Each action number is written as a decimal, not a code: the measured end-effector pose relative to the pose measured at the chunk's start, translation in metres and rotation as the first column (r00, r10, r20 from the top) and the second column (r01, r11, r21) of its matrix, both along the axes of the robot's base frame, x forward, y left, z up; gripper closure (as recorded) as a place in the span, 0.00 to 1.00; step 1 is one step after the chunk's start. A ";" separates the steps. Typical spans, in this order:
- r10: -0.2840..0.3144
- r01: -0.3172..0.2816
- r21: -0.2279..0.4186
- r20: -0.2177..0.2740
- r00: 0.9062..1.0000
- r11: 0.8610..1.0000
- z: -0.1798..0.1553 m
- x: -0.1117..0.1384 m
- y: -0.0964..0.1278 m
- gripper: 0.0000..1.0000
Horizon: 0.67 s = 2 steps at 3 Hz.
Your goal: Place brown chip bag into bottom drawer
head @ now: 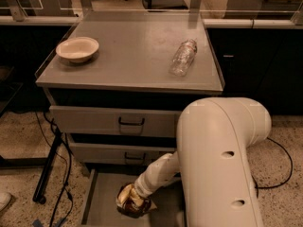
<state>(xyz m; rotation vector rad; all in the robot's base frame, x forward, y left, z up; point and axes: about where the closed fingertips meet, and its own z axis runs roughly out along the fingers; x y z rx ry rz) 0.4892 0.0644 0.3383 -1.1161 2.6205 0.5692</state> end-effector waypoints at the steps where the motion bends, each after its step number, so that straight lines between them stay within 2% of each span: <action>1: 0.001 -0.001 -0.001 -0.021 1.000 1.000 -0.020 0.001 0.003 1.00; 2: 0.000 -0.001 -0.003 -0.023 1.000 1.000 -0.032 0.006 0.005 1.00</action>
Offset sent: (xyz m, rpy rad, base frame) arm 0.0150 0.0062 -0.0448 -0.0045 0.0219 -0.0034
